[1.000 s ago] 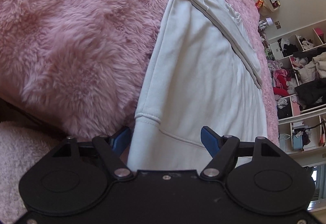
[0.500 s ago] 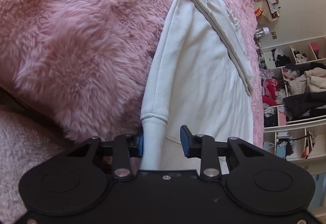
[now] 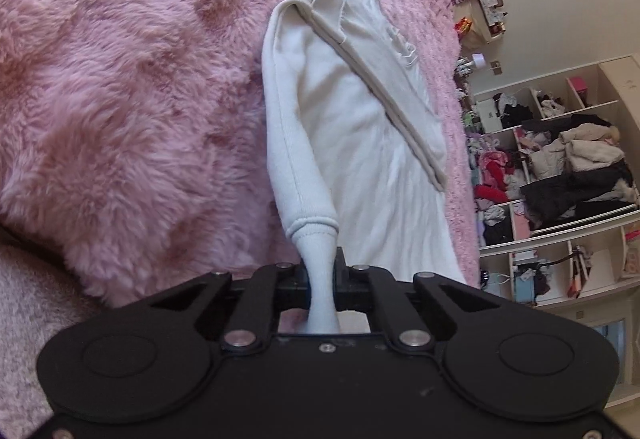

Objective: Fold small clothes
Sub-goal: 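Grasp the hem with the left gripper while the right gripper grasps the hem, then lift the hem and fold it toward the collar with both grippers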

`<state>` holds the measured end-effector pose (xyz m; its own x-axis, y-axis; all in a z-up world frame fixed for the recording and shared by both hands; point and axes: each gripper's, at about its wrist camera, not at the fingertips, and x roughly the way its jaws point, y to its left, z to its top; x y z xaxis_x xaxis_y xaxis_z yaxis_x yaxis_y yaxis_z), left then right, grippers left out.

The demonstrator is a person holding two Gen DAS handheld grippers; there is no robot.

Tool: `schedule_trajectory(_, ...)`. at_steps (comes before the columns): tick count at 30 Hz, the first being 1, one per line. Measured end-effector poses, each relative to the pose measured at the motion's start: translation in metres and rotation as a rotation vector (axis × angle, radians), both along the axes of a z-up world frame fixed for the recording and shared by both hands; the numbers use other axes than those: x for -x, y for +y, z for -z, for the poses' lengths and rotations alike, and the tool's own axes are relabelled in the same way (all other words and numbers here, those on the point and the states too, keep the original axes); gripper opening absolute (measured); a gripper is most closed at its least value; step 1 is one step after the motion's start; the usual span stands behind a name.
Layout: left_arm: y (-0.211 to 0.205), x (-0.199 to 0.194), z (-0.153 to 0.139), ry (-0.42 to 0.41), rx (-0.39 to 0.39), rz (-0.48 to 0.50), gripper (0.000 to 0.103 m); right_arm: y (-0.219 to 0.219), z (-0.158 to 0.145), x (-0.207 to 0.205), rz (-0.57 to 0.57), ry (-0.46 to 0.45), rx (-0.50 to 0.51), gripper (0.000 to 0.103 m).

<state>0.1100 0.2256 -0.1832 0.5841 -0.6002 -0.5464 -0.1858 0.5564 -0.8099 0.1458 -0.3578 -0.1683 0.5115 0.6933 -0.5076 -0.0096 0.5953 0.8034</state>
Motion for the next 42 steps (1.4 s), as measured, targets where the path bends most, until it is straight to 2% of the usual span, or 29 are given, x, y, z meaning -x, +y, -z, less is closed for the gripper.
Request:
schedule_trajectory(2,0.0,-0.005,-0.006,-0.02,0.015,-0.007,0.003,-0.003,0.001,-0.001,0.021,0.003,-0.045,0.009)
schedule_trajectory(6,-0.001,-0.02,-0.012,-0.041,0.061,-0.021,0.003,-0.001,0.002,-0.007,0.029,0.018,-0.044,0.009)
schedule_trajectory(10,-0.004,-0.044,-0.029,-0.095,-0.007,0.01,0.003,-0.006,-0.003,-0.02,0.069,0.009,-0.101,0.009)
schedule_trajectory(15,0.003,-0.093,-0.044,-0.128,0.022,-0.001,0.003,-0.016,-0.017,-0.057,0.137,-0.007,-0.172,0.009)
schedule_trajectory(21,0.015,-0.193,-0.076,-0.194,-0.033,0.028,0.003,-0.02,-0.046,-0.144,0.19,-0.057,-0.177,0.009)
schedule_trajectory(26,0.03,-0.301,-0.085,-0.229,-0.049,-0.025,0.004,-0.017,-0.065,-0.24,0.248,-0.119,-0.175,0.009)
schedule_trajectory(27,0.031,-0.324,-0.083,-0.242,-0.063,-0.058,0.012,-0.014,-0.066,-0.257,0.251,-0.126,-0.177,0.012)
schedule_trajectory(28,0.033,-0.342,-0.077,-0.243,-0.083,-0.099,0.027,-0.011,-0.064,-0.278,0.259,-0.129,-0.162,0.013)
schedule_trajectory(29,0.034,-0.359,-0.069,-0.222,-0.106,-0.129,0.068,-0.01,-0.061,-0.295,0.289,-0.123,-0.142,0.03)
schedule_trajectory(30,0.036,-0.372,-0.062,-0.189,-0.139,-0.175,0.067,-0.008,-0.057,-0.308,0.344,-0.11,-0.113,0.06)
schedule_trajectory(31,0.038,-0.383,-0.053,-0.148,-0.162,-0.229,0.067,-0.008,-0.053,-0.319,0.398,-0.106,-0.073,0.071)
schedule_trajectory(32,0.041,-0.391,-0.046,-0.106,-0.167,-0.26,0.067,-0.008,-0.05,-0.325,0.422,-0.103,-0.057,0.072)
schedule_trajectory(34,0.046,-0.384,-0.036,-0.11,-0.111,-0.278,0.067,-0.009,-0.041,-0.325,0.391,-0.106,-0.086,0.072)
schedule_trajectory(36,0.05,-0.358,-0.027,-0.131,-0.032,-0.246,0.067,-0.005,-0.036,-0.306,0.324,-0.113,-0.112,0.072)
schedule_trajectory(40,0.044,-0.295,-0.023,-0.086,-0.025,-0.167,0.068,0.005,-0.025,-0.236,0.176,-0.093,-0.062,0.072)
schedule_trajectory(42,0.04,-0.261,-0.019,-0.068,-0.031,-0.158,0.068,0.007,-0.017,-0.203,0.152,-0.07,-0.036,0.072)
